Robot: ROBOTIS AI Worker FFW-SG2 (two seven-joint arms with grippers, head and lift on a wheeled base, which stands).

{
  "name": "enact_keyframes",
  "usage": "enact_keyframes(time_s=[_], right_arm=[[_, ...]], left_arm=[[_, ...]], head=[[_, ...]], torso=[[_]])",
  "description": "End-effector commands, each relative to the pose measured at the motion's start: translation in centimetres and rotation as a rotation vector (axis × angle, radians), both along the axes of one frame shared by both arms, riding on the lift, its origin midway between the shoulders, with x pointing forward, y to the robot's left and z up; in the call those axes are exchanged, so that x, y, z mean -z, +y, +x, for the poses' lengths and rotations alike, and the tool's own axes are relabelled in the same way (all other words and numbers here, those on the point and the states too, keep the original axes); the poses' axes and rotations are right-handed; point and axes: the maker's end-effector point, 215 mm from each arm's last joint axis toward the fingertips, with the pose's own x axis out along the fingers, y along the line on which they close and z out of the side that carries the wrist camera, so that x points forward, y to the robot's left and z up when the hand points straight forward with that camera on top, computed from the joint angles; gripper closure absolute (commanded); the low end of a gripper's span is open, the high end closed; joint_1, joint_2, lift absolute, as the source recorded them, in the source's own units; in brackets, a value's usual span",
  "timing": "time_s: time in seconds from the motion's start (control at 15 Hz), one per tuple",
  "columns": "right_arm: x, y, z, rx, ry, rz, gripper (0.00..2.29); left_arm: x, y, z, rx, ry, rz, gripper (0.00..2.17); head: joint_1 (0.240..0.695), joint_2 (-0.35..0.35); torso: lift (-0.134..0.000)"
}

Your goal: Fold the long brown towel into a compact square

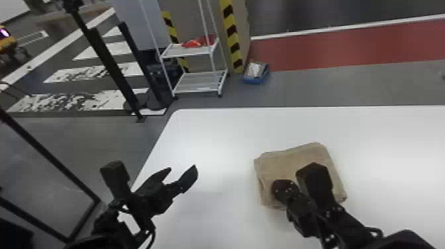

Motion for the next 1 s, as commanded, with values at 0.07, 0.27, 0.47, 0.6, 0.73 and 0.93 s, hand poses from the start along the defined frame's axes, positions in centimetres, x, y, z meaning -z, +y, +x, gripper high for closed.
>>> enact_keyframes(time_s=[0.07,0.27,0.47,0.6,0.73,0.93], right_arm=[[-0.4,-2.3,-2.1,0.032,0.05,0.0,2.08],[1.4,-7.0,-3.3,0.094,0.148,-0.078,2.08],[-2.0,-11.3,-3.4,0.161,0.123,0.018,2.08],[-3.0,-14.6,-4.4,0.209,0.146,0.029,2.08],[-2.5,-18.0,-4.7,0.264,0.178,0.014,2.08],[-0.3,-22.1,-4.4,0.344,0.26,-0.018,2.08]], left_arm=[[-0.1,0.0,0.1,-0.002,-0.003,-0.003,0.04],[0.1,0.1,0.3,-0.004,0.0,-0.004,0.04],[0.6,0.2,0.2,-0.007,0.008,-0.011,0.04],[0.8,0.5,0.0,-0.012,0.011,-0.013,0.04],[0.9,0.6,-0.1,-0.015,0.013,-0.012,0.04],[1.0,0.7,-0.1,-0.016,0.015,-0.011,0.04]], head=[[0.695,0.35],[0.695,0.35],[0.695,0.35],[0.695,0.35],[0.695,0.35],[0.695,0.35]], torso=[[-0.108],[-0.108],[-0.108],[-0.108],[-0.108],[-0.108]])
